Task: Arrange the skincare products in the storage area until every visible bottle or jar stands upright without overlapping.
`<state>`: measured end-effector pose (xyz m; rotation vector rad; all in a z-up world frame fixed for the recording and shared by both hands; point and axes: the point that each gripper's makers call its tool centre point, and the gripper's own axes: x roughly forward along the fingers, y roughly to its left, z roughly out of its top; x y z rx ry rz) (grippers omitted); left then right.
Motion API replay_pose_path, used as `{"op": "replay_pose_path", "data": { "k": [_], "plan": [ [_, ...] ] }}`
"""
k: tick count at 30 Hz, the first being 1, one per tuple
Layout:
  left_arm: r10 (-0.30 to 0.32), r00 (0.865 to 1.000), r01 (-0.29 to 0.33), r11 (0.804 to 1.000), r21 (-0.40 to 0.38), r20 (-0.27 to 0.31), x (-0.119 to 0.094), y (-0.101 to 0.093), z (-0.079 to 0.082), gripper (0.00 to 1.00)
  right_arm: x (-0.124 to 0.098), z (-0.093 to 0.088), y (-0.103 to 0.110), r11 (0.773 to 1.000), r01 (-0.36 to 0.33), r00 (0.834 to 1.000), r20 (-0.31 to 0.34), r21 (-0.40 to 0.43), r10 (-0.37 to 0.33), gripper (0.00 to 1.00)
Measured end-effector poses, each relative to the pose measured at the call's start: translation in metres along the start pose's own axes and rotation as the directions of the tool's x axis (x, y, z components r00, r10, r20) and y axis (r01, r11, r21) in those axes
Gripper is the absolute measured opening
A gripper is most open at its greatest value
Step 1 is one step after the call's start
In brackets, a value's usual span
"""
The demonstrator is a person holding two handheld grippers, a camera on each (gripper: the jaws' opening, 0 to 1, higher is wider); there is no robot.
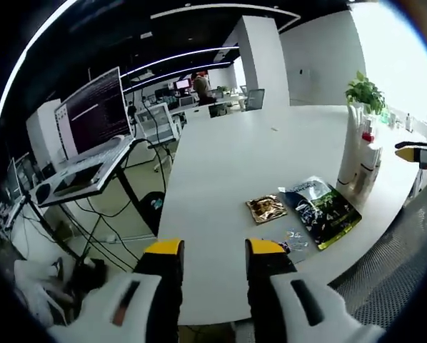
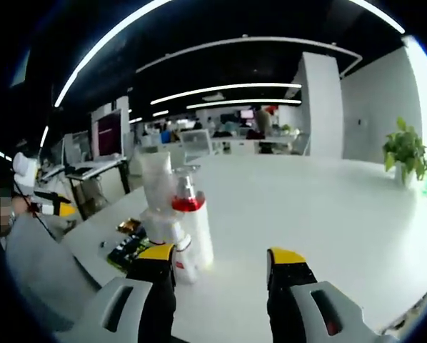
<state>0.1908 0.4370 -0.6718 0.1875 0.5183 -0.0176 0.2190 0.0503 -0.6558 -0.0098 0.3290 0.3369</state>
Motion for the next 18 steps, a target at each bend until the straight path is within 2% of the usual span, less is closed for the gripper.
{"op": "replay_pose_path", "data": {
  "k": [2,4,6,7,10,12,15,18],
  "plan": [
    [0.010,1.000,-0.010,1.000,0.008,-0.012,-0.0004,0.0003,-0.0014,0.29,-0.0006,0.0014,-0.0025,1.000,0.011,1.000,0.014,-0.005,-0.011,0.46],
    [0.022,1.000,-0.022,1.000,0.009,-0.002,-0.0012,0.0022,0.0005,0.29,0.0004,-0.0013,0.0003,1.000,-0.011,1.000,-0.001,0.012,0.011,0.45],
    [0.036,0.999,-0.036,0.999,-0.008,0.013,-0.0025,0.0045,0.0028,0.29,0.0007,-0.0037,0.0031,0.999,-0.025,1.000,-0.019,-0.028,0.025,0.45],
    [0.038,0.999,-0.038,0.999,-0.015,0.013,-0.0026,0.0053,0.0027,0.29,0.0003,-0.0021,0.0037,0.999,-0.022,1.000,-0.008,-0.040,0.022,0.44],
    [0.031,0.999,-0.031,0.999,-0.036,0.009,-0.0022,0.0051,0.0023,0.29,-0.0006,0.0022,-0.0008,1.000,-0.006,1.000,0.022,-0.020,0.007,0.44],
    [0.024,1.000,-0.023,0.999,-0.028,0.017,-0.0034,0.0022,0.0037,0.30,0.0000,0.0005,-0.0015,1.000,-0.007,1.000,0.011,-0.012,0.007,0.44],
    [0.021,0.999,-0.020,1.000,-0.017,0.035,-0.0042,0.0019,0.0065,0.30,0.0010,-0.0006,0.0031,0.999,-0.023,1.000,0.001,-0.043,0.023,0.43],
    [0.014,1.000,-0.014,1.000,-0.022,0.024,-0.0032,0.0020,0.0042,0.31,0.0011,-0.0012,0.0037,0.999,-0.022,1.000,-0.005,-0.049,0.022,0.43]
  ]
}}
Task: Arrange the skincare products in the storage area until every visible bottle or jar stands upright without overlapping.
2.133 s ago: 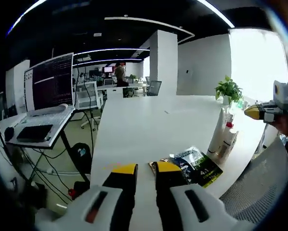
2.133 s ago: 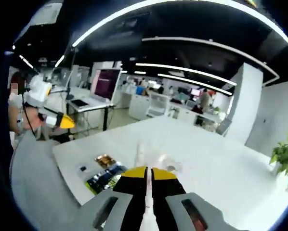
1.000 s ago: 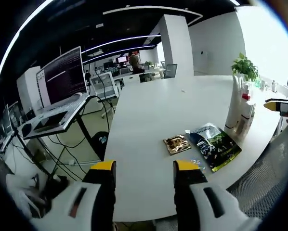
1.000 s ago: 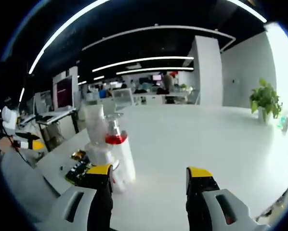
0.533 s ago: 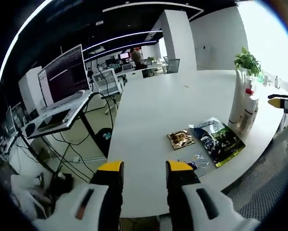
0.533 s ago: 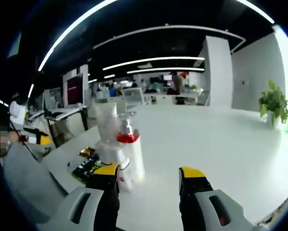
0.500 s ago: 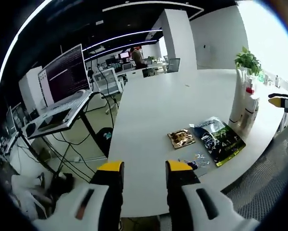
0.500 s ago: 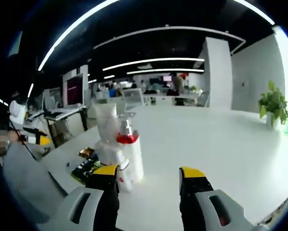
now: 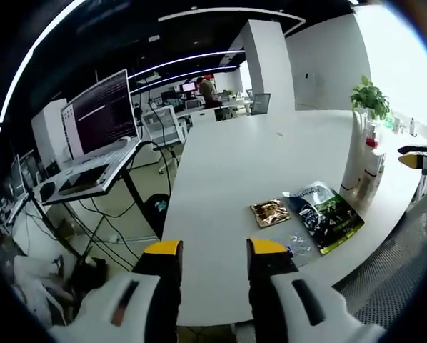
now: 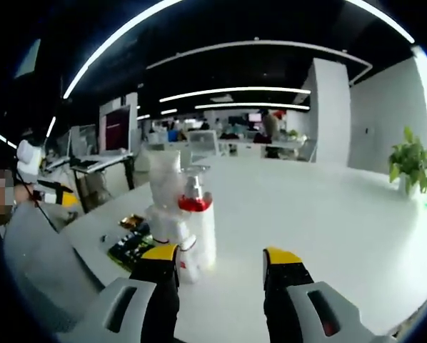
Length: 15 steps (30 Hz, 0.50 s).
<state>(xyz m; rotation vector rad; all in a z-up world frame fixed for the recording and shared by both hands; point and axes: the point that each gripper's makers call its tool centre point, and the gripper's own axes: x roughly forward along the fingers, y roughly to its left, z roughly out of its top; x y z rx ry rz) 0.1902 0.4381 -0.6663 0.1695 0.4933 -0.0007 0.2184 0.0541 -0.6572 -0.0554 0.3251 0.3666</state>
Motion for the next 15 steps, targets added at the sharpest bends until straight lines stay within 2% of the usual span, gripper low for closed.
{"op": "replay_pose_path", "data": {
  "k": [2,4,8,15],
  "plan": [
    [0.001,1.000,-0.001,1.000,0.001,-0.004,0.0006,0.0007,-0.0007,0.30,0.0008,-0.0050,0.0015,1.000,-0.010,1.000,-0.028,-0.008,0.010,0.42],
    [0.010,1.000,-0.010,1.000,-0.003,0.019,-0.0006,0.0024,0.0022,0.29,0.0019,-0.0072,0.0046,0.999,-0.027,0.999,-0.041,-0.018,0.027,0.41],
    [0.030,1.000,-0.030,0.999,-0.024,-0.006,-0.0004,0.0069,-0.0027,0.29,0.0012,-0.0089,0.0039,0.999,-0.022,0.999,-0.050,-0.027,0.020,0.40],
    [0.027,1.000,-0.027,1.000,-0.011,0.001,-0.0006,0.0057,-0.0017,0.29,0.0012,-0.0080,0.0048,0.999,-0.025,0.999,-0.044,-0.034,0.024,0.39]
  ]
}}
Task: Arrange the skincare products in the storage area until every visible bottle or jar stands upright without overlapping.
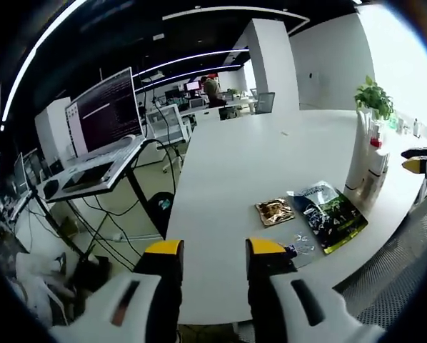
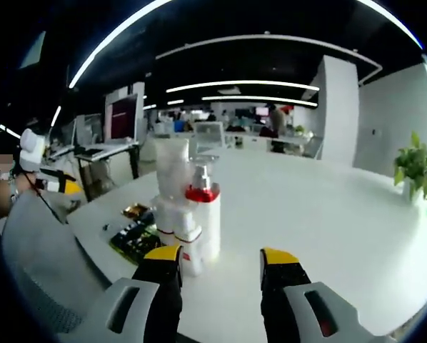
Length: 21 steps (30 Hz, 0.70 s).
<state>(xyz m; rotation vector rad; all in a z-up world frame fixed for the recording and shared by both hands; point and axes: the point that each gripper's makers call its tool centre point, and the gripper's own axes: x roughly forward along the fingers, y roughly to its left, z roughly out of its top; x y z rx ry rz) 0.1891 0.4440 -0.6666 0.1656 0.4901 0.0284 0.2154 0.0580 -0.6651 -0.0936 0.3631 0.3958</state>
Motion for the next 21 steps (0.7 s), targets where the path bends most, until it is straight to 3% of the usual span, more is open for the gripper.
{"op": "replay_pose_path", "data": {
  "k": [21],
  "plan": [
    [-0.031,0.999,0.029,0.999,-0.044,-0.040,0.002,-0.003,-0.009,0.30,0.003,-0.013,0.001,0.999,-0.005,0.997,-0.077,-0.046,0.001,0.35]
  ]
}}
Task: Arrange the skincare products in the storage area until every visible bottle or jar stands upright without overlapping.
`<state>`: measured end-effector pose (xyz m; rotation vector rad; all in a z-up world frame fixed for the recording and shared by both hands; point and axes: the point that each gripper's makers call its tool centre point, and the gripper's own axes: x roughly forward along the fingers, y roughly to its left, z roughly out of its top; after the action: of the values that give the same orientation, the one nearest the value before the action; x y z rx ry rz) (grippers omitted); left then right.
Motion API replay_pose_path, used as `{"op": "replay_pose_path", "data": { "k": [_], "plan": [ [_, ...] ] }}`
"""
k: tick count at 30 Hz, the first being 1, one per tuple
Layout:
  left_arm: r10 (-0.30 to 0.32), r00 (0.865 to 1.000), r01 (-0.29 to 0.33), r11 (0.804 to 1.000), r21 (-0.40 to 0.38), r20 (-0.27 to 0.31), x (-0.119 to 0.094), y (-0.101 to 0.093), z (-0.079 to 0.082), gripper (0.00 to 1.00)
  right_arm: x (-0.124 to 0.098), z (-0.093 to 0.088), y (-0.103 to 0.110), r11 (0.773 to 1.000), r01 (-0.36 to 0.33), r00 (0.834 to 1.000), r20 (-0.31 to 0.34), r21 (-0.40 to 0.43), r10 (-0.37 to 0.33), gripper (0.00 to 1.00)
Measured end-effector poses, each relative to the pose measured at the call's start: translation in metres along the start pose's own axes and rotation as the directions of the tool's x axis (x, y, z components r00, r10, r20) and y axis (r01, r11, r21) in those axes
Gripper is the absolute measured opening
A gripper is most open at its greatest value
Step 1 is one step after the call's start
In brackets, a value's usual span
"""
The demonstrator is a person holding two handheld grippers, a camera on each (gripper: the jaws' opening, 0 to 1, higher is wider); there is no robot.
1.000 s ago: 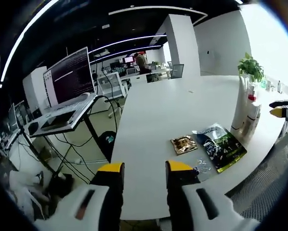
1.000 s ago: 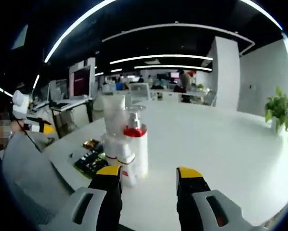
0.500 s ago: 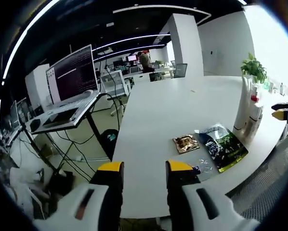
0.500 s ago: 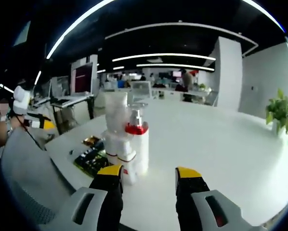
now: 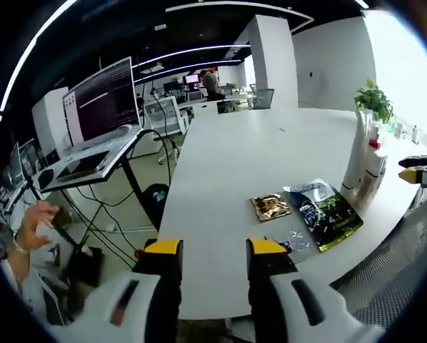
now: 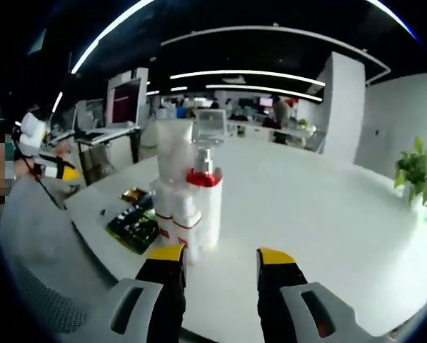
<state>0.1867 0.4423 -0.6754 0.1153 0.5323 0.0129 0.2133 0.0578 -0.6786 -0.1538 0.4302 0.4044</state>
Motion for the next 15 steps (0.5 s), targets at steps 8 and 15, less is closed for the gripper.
{"op": "replay_pose_path", "data": {
  "k": [8,15],
  "plan": [
    [-0.018,1.000,0.018,1.000,-0.005,-0.016,0.0007,-0.0034,-0.0028,0.29,0.0020,-0.0062,0.0007,1.000,-0.005,0.999,-0.033,0.005,0.006,0.37],
    [-0.027,0.999,0.027,0.999,-0.018,-0.018,0.0010,-0.0039,-0.0039,0.28,0.0026,-0.0081,0.0018,1.000,-0.007,0.999,-0.045,-0.020,0.007,0.32]
  ]
}}
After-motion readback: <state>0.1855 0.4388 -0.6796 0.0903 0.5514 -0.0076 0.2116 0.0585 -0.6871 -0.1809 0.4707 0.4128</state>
